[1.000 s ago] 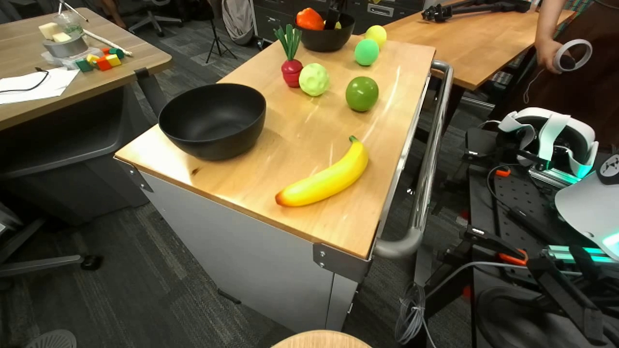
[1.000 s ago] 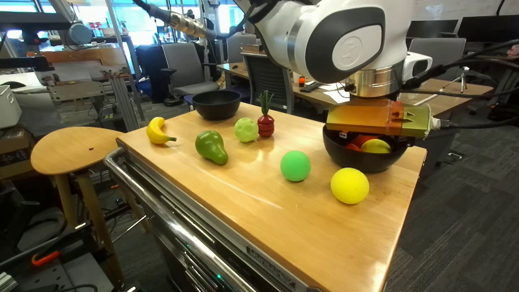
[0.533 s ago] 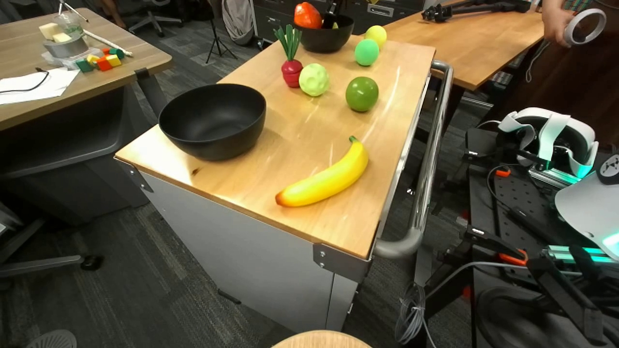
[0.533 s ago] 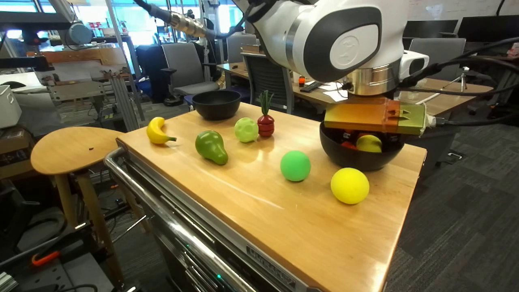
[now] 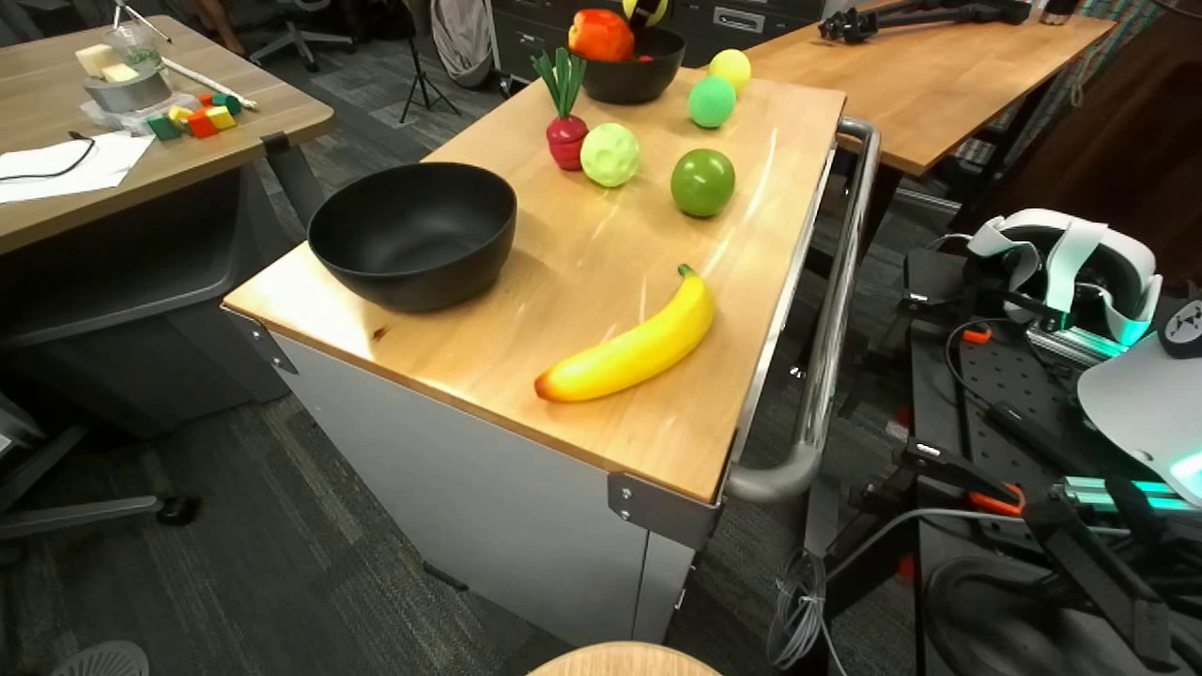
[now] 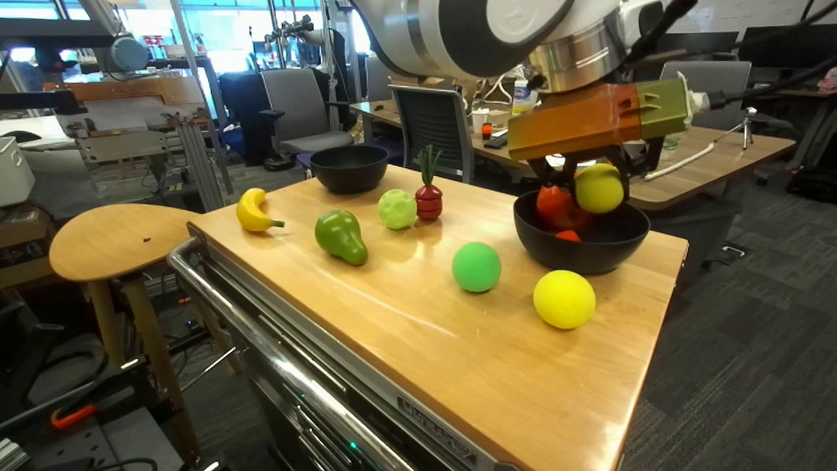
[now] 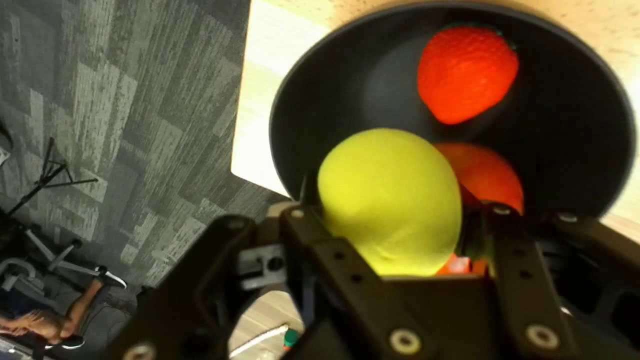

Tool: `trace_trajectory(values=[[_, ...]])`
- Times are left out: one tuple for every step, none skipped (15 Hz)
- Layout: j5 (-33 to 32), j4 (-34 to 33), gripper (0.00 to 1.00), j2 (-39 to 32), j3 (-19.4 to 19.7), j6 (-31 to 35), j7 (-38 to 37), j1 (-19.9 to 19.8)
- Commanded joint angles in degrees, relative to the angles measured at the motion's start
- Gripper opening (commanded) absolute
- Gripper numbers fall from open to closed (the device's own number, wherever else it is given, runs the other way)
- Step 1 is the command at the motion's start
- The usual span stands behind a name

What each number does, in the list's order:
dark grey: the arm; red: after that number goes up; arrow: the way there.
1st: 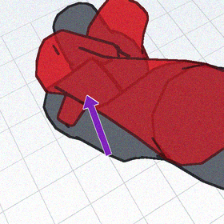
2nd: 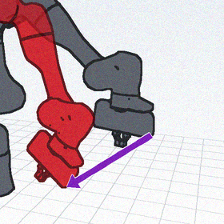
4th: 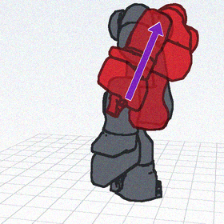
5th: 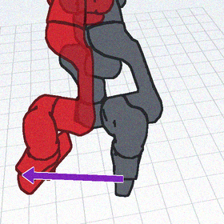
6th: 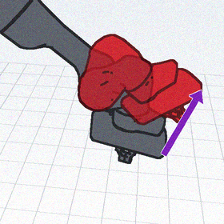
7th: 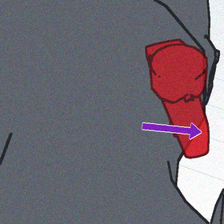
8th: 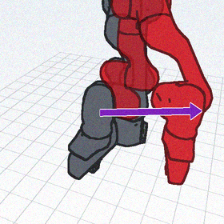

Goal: Take the fruits and vegetables out of the bowls and put them on the table

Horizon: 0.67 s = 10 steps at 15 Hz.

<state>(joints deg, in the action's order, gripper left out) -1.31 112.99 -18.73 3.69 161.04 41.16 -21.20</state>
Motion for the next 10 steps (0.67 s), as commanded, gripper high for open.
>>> trace_trajectory(values=[[5.5,12.8,0.28,11.1,-5.7,1.0,9.1,-2.5],[8.8,14.8,0.28,12.5,-7.5,-0.2,13.4,-3.5],[13.5,16.4,0.28,13.1,-10.6,-0.5,18.0,-5.1],[17.5,17.4,0.28,13.5,-11.7,-1.7,22.1,-5.4],[20.8,18.9,0.28,14.1,-12.1,-2.5,26.0,-5.3],[22.1,19.9,0.28,14.5,-12.4,-3.2,28.3,-5.3],[23.2,20.9,0.28,14.9,-12.5,-3.9,30.5,-5.1],[23.9,21.6,0.28,15.1,-12.4,-4.7,32.1,-4.9],[24.9,22.0,0.28,15.2,-7.9,-5.4,33.5,-0.3],[25.0,22.2,0.28,15.1,-7.2,-5.9,34.1,0.4]])
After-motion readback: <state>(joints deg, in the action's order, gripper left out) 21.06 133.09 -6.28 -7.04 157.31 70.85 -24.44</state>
